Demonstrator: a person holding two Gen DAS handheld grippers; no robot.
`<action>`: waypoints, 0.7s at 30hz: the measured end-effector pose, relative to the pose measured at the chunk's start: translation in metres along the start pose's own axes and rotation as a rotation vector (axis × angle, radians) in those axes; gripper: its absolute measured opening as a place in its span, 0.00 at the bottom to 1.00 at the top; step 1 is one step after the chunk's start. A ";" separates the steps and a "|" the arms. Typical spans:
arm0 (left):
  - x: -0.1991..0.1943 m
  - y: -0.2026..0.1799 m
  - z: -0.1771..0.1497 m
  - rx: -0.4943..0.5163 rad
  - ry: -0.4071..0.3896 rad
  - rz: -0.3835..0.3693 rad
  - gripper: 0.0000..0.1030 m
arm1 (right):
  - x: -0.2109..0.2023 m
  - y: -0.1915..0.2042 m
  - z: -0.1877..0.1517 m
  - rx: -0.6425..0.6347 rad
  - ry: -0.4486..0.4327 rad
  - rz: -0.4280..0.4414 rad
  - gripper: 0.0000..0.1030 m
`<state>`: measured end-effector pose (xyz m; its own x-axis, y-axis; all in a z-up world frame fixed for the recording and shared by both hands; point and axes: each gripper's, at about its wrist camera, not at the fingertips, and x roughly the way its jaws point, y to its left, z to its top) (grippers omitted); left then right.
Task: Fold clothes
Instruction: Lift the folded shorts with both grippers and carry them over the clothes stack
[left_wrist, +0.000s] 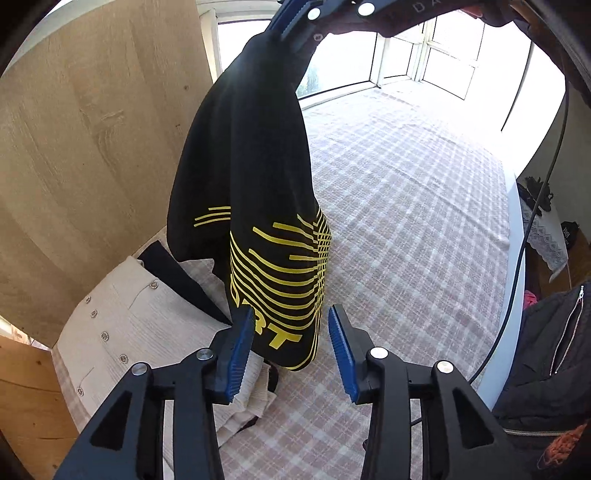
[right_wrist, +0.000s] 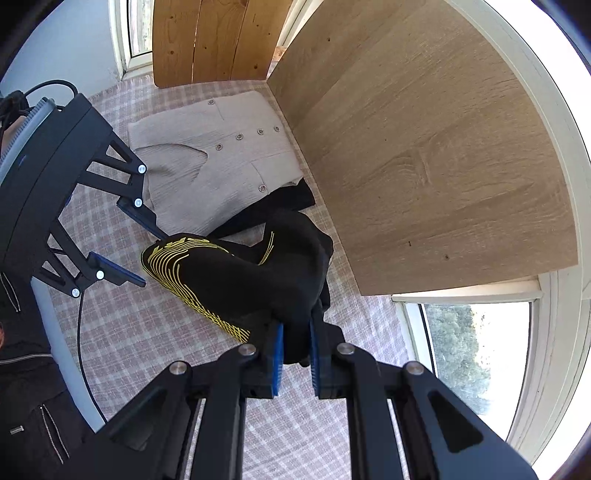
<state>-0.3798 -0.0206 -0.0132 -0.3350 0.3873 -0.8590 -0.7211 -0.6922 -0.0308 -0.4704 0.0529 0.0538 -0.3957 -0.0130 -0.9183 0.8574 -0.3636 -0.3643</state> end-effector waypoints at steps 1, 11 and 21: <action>0.005 -0.001 0.001 0.004 0.010 0.007 0.39 | -0.001 -0.001 0.000 -0.001 -0.002 0.001 0.11; 0.028 0.021 0.001 -0.062 0.000 0.028 0.45 | 0.001 -0.002 -0.001 -0.007 -0.011 0.018 0.11; 0.018 0.044 0.011 -0.060 0.060 -0.002 0.03 | 0.002 -0.014 -0.012 0.035 -0.008 0.010 0.11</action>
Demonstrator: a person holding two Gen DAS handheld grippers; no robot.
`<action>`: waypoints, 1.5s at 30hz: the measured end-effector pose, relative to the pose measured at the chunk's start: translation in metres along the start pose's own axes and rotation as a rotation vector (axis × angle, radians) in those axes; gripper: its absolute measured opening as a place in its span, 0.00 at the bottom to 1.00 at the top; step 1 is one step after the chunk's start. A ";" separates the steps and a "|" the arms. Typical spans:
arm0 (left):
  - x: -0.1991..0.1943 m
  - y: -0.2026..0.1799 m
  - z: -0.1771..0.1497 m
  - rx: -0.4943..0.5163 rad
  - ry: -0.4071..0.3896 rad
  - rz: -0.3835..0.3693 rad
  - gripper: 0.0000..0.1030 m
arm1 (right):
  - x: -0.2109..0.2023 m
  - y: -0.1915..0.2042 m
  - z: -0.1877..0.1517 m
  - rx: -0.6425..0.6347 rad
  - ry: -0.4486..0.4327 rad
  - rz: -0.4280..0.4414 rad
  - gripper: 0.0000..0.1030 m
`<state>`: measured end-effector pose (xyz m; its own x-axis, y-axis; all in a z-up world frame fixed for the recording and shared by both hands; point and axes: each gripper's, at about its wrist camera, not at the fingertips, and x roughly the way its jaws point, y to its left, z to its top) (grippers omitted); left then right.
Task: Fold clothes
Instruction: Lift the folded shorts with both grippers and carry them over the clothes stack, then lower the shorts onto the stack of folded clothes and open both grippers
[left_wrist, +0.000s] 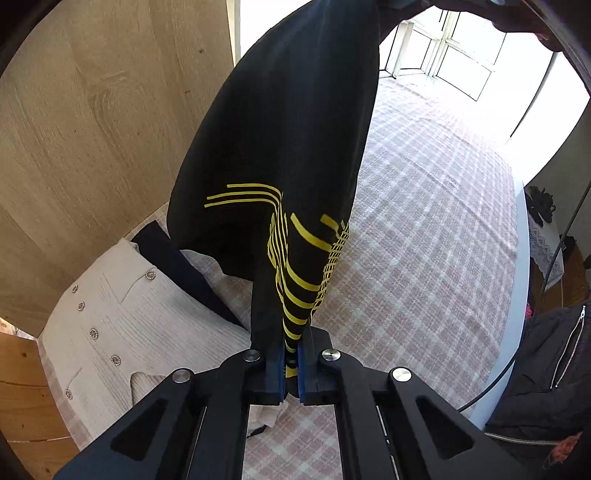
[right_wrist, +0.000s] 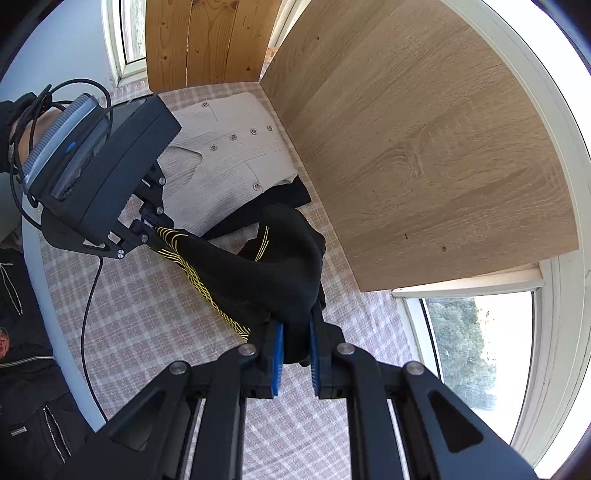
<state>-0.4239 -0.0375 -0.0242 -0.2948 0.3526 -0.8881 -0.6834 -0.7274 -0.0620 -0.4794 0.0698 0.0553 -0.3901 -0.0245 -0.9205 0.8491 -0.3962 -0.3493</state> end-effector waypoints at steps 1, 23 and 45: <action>-0.013 0.003 0.003 0.007 -0.013 0.023 0.03 | -0.002 -0.002 -0.003 0.006 -0.003 -0.008 0.11; -0.142 0.105 0.026 0.018 -0.007 0.281 0.03 | -0.043 -0.020 0.049 0.095 -0.138 0.040 0.11; -0.010 0.158 -0.158 -0.200 0.207 0.154 0.04 | 0.131 0.120 0.069 0.279 -0.070 0.366 0.11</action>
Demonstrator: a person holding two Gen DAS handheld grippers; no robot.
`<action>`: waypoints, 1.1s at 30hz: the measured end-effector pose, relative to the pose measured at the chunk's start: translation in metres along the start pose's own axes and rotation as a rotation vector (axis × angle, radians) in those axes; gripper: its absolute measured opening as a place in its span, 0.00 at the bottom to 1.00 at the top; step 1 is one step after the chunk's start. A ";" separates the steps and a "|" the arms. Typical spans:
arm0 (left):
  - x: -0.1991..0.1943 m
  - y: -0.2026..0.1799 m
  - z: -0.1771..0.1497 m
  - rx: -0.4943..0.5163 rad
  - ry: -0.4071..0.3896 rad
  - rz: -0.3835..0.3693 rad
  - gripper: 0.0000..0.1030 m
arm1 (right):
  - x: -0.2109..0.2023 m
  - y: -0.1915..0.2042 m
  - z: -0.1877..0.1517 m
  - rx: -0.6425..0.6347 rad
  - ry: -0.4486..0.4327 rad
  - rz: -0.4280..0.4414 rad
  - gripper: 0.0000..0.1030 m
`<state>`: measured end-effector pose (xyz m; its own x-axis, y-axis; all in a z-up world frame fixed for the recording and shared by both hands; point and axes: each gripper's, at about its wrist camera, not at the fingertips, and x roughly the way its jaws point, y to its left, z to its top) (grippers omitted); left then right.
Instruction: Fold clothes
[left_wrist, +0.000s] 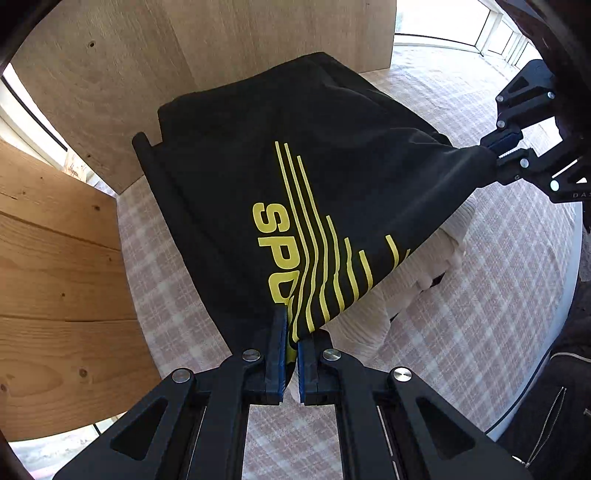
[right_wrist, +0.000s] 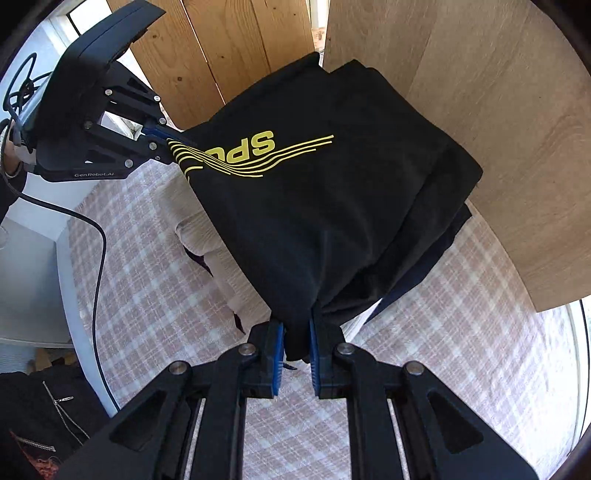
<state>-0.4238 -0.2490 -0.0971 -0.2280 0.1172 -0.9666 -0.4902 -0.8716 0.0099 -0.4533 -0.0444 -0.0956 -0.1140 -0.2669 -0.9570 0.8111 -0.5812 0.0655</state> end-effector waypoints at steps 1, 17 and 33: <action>0.001 -0.001 -0.004 -0.002 -0.006 -0.007 0.04 | 0.008 0.004 -0.006 0.008 0.002 -0.003 0.11; 0.020 -0.030 -0.033 0.051 -0.018 0.021 0.35 | 0.047 0.036 -0.057 -0.078 0.032 -0.208 0.39; -0.013 0.092 0.025 -0.397 -0.217 0.017 0.55 | -0.004 -0.056 0.034 0.316 -0.243 -0.109 0.41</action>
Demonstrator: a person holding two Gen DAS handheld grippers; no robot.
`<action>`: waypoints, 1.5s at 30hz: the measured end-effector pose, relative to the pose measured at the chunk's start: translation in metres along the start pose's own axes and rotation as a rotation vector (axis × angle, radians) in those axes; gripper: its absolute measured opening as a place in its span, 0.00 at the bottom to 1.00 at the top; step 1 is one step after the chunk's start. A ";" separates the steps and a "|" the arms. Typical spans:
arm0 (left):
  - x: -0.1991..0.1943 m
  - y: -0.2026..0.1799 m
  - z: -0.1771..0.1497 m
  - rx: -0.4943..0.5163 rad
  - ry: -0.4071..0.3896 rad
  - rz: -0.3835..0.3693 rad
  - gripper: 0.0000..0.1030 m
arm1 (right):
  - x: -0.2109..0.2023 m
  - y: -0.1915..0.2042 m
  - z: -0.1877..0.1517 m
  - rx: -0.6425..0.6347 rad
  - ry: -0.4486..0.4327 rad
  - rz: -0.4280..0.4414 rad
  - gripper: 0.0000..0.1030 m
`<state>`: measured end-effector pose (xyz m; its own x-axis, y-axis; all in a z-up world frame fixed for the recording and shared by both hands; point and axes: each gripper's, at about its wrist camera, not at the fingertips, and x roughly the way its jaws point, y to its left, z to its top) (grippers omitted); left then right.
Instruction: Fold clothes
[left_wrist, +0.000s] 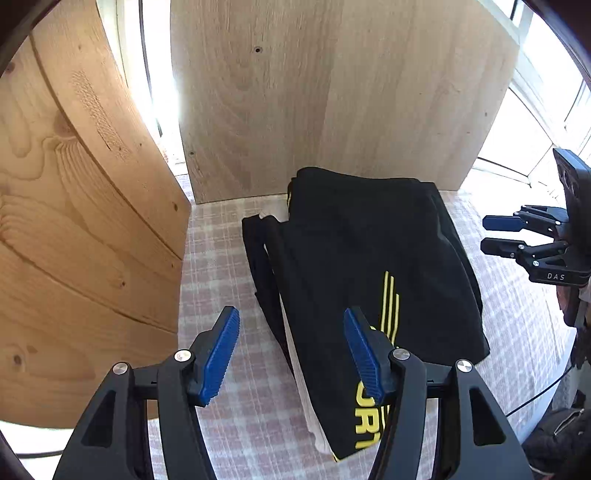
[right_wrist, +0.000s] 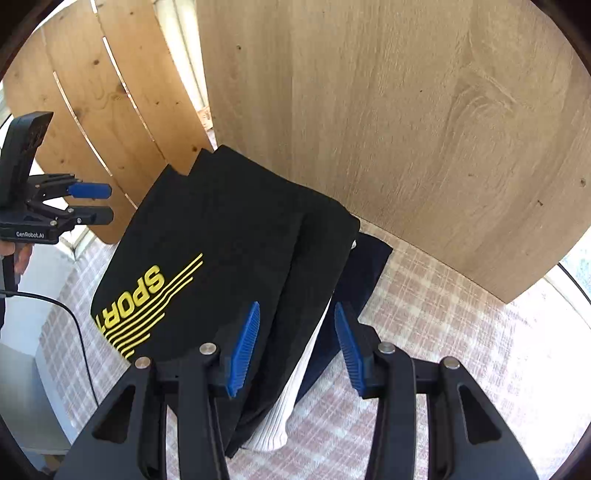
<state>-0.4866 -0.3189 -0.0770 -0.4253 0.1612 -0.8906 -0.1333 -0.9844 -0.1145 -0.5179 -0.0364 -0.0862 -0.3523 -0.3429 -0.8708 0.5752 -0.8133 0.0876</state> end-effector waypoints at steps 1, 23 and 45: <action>0.010 0.004 0.008 0.000 0.019 0.015 0.55 | 0.009 -0.005 0.007 0.027 0.010 0.030 0.41; 0.042 0.001 0.036 0.063 0.097 -0.036 0.48 | 0.059 0.017 0.059 -0.032 0.068 0.075 0.07; 0.021 -0.010 0.060 0.175 -0.003 -0.057 0.06 | 0.022 -0.026 0.053 0.065 -0.032 0.106 0.06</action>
<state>-0.5482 -0.3019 -0.0683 -0.4155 0.2165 -0.8835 -0.3104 -0.9467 -0.0860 -0.5797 -0.0482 -0.0815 -0.3163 -0.4422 -0.8393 0.5617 -0.8003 0.2100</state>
